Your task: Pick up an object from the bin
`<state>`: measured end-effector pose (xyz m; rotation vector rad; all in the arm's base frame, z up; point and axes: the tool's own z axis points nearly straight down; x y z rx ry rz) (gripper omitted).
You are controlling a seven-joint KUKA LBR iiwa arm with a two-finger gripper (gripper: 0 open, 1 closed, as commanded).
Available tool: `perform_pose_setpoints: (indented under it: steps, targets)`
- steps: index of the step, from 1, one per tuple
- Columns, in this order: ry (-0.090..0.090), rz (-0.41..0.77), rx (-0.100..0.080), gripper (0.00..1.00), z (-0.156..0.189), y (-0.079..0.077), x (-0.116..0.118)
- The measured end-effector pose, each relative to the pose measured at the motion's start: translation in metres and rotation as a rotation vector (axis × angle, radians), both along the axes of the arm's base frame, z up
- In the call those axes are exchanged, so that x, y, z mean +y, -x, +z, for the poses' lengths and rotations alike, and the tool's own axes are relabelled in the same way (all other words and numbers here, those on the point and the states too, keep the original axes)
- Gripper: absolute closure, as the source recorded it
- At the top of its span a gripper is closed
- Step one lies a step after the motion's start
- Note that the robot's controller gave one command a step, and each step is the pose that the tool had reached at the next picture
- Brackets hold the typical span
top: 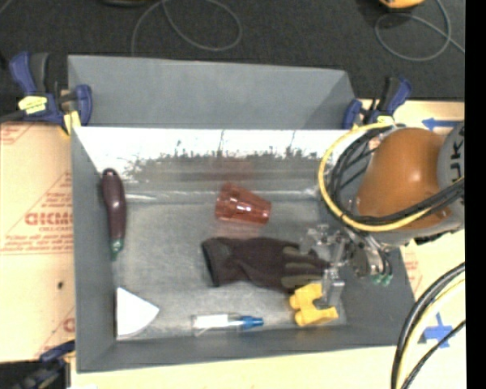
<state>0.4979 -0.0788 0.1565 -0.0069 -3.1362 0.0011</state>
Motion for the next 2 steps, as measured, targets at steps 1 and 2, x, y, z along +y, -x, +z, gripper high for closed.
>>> perform_pose_setpoints:
  steps: [1, 2]
  targets:
    - [0.001, 0.002, -0.006, 0.00, 0.004, -0.001, 0.000]
    - [0.000, -0.052, -0.010, 0.00, -0.018, -0.003, 0.004]
